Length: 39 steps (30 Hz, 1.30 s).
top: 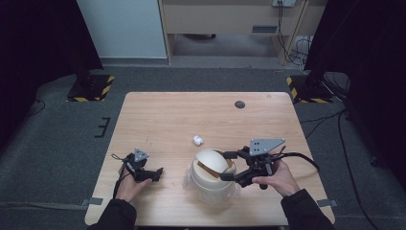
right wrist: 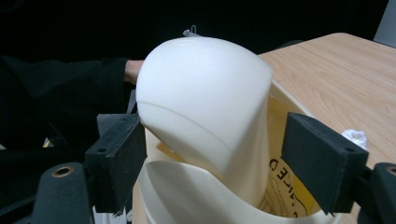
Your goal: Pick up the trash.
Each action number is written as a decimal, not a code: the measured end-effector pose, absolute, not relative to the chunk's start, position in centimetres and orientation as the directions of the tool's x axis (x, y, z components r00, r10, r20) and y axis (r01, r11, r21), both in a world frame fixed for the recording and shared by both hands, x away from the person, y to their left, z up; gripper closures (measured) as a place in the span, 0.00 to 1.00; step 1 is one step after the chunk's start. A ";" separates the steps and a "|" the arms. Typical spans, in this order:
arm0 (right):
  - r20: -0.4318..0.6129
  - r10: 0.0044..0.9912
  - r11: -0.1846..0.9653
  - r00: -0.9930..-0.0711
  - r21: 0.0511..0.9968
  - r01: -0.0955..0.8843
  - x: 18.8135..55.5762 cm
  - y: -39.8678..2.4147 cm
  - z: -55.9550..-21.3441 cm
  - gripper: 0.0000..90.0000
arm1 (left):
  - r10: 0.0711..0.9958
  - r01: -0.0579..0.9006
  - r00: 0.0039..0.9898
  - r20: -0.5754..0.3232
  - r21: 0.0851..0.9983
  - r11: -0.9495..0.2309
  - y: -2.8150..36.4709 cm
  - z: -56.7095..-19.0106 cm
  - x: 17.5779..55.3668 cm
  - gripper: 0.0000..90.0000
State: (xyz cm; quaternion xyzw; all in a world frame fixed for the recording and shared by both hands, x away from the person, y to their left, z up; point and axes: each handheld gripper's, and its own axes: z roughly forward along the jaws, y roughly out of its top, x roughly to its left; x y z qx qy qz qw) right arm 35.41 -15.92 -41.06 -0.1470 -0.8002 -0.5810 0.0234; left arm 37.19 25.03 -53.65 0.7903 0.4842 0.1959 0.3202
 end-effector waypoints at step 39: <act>0.095 0.556 0.166 -0.826 0.961 0.222 42.8 -17.8 -39.7 0.24 | 0.891 0.640 0.454 0.000 0.696 -0.326 25.0 -53.6 37.2 0.00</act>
